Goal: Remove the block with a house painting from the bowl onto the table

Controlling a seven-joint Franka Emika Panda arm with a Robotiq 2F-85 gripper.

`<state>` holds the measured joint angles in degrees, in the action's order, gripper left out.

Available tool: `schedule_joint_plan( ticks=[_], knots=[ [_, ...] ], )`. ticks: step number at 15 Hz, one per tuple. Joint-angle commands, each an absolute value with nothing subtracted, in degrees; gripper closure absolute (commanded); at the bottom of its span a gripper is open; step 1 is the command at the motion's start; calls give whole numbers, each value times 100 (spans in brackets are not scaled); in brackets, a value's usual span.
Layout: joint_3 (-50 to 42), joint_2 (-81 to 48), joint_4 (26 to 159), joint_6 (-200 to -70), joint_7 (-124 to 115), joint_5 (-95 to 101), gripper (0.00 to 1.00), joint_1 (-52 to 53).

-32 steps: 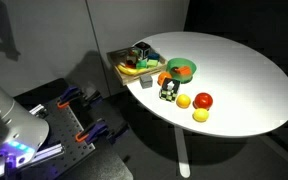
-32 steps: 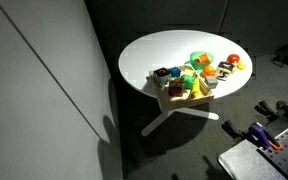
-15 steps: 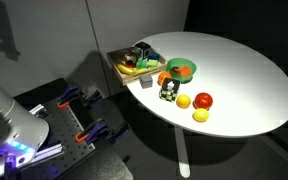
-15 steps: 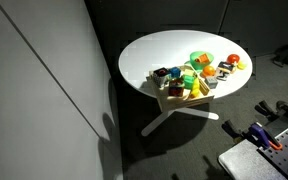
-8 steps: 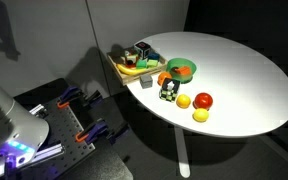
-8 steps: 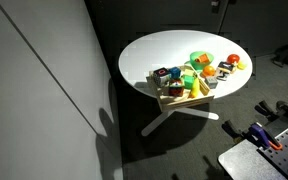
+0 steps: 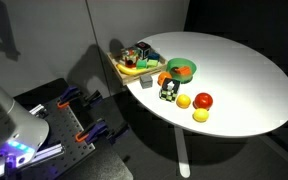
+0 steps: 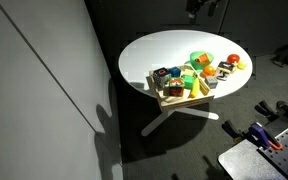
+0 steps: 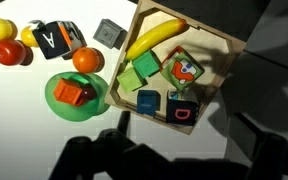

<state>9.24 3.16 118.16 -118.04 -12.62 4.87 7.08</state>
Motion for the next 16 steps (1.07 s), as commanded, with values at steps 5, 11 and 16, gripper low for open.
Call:
schedule_joint_plan(
  ticks=[5,11,16],
  knots=[
    [928,-315,11620,-12481,-1061,322,0,859],
    [949,-570,11574,-12694,-497,-45,0,915],
    [931,-601,11463,-12262,-374,6,0,928]
  ],
)
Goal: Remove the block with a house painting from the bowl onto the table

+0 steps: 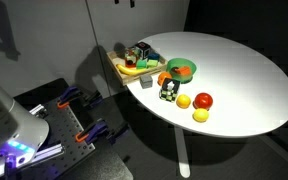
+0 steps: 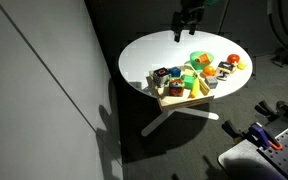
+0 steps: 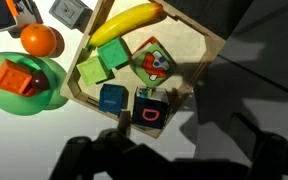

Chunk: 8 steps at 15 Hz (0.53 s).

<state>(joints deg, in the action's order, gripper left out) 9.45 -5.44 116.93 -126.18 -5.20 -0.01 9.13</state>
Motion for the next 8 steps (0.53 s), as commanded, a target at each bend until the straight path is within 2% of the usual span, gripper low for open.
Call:
schedule_joint_plan(
  ticks=[1,8],
  knots=[
    [925,-604,11434,-12137,-417,59,0,933],
    [921,-550,11496,-11967,-502,69,0,933]
  ],
)
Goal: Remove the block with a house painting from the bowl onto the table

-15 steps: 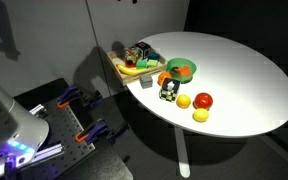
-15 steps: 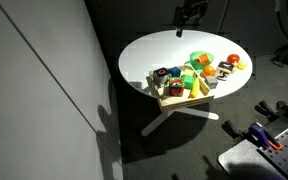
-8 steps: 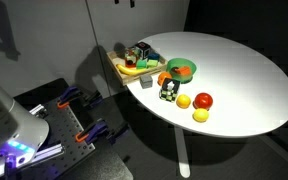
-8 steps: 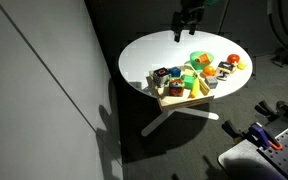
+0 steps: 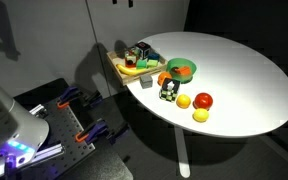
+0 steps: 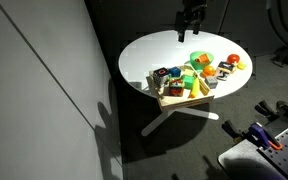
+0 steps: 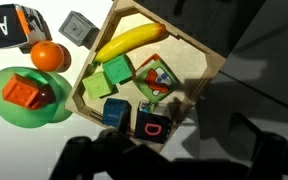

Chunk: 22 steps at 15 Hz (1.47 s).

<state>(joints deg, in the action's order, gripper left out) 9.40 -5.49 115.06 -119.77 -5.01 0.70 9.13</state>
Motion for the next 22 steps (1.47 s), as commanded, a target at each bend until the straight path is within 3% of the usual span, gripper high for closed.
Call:
schedule_joint_plan(
  ticks=[1,11,22],
  knots=[
    [920,-550,11490,-11956,-502,69,0,933],
    [944,-805,11456,-12008,-436,-15,0,948],
    [1030,-1545,11629,-12955,-585,112,0,1250]
  ],
)
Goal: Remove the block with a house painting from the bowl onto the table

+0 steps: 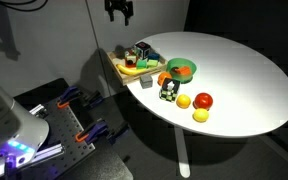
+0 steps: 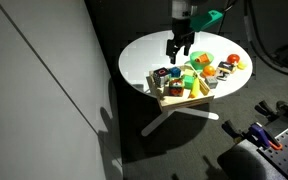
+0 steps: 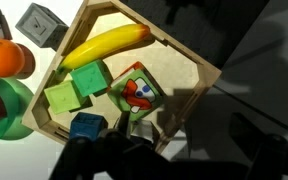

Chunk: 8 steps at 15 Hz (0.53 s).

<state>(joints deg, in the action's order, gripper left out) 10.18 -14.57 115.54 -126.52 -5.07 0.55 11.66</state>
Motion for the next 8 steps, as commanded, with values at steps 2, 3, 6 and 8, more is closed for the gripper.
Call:
schedule_joint_plan(
  ticks=[2,3,6,8],
  knots=[
    [1022,-1641,11690,-13189,-612,141,0,1316],
    [1009,-1686,11715,-13283,-650,173,0,1352],
    [950,-1785,11814,-13538,-799,314,0,1450],
    [901,-1863,11844,-13610,-905,437,0,1479]
  ],
)
